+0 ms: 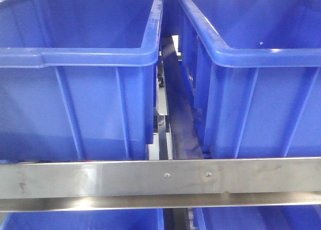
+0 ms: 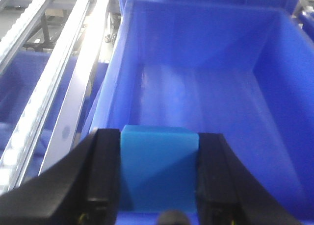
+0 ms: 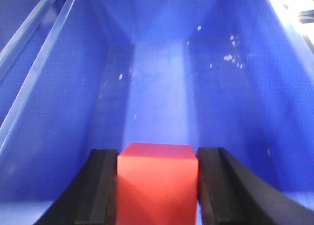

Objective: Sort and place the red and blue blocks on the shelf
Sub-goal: 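Lower the red and blue cubes down into the blue bins, then open the right then the left gripper to drop the cubes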

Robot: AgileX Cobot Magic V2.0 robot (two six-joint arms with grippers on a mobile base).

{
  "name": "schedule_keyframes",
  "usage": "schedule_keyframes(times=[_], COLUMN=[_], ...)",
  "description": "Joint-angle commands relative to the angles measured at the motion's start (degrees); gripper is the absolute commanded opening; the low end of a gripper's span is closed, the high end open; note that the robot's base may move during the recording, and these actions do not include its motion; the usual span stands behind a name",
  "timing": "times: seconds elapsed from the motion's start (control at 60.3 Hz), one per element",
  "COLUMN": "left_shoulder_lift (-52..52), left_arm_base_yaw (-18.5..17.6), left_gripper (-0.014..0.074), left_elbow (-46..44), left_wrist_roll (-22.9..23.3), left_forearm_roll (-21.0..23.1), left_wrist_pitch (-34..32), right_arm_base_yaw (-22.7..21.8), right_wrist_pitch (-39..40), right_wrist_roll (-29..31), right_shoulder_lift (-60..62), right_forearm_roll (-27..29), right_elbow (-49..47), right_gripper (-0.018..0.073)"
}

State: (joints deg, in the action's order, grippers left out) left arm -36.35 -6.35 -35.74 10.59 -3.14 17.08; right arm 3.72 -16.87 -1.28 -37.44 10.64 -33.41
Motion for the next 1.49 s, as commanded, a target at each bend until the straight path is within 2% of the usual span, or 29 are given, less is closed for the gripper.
schedule_keyframes(times=[0.0, 0.464, 0.73, 0.813, 0.962, 1.045, 1.095, 1.476], left_shoulder_lift=[-3.6, -23.7, -30.1, -30.4, -30.4, -30.4, -30.4, -30.4], left_arm_base_yaw=[-0.9, -8.1, -8.6, -8.6, -8.6, -8.6, -8.6, -8.6], left_gripper=[0.0123, 0.0123, 0.014, 0.0221, 0.0493, 0.0573, 0.0575, 0.0555], left_elbow=[-4.2, -12.8, -14.0, -14.0, -14.0, -14.0, -14.0, -14.0], left_wrist_roll=[0.2, 0.2, 0.5, 0.5, 0.5, 0.6, 0.6, 0.6], left_forearm_roll=[0.2, 0.2, 0.4, 0.4, 0.6, 0.8, 0.8, 1.7], left_wrist_pitch=[-6.5, -13.0, -14.7, -14.7, -15.5, -15.5, -15.5, -14.9], right_arm_base_yaw=[-0.3, -0.3, -0.3, -0.3, -0.3, -0.3, -0.3, -0.3], right_wrist_pitch=[7.1, 12.6, 13.1, 13.5, 13.7, 13.7, 13.7, 13.7], right_wrist_roll=[0.3, 0.3, 0.3, 0.3, 0.3, 0.3, 0.3, 0.3], right_shoulder_lift=[-3.7, -19.8, -22.0, -22.0, -22.0, -22.0, -22.0, -22.0], right_forearm_roll=[0.2, 0.2, 0.2, 0.2, 0.2, -0.2, -0.3, -0.3], right_elbow=[-3.6, -12.8, -13.9, -13.9, -13.9, -13.9, -13.9, -13.9], right_gripper=[0.0059, 0.0059, 0.0065, 0.0135, 0.0407, 0.0517, 0.0536, 0.0523])
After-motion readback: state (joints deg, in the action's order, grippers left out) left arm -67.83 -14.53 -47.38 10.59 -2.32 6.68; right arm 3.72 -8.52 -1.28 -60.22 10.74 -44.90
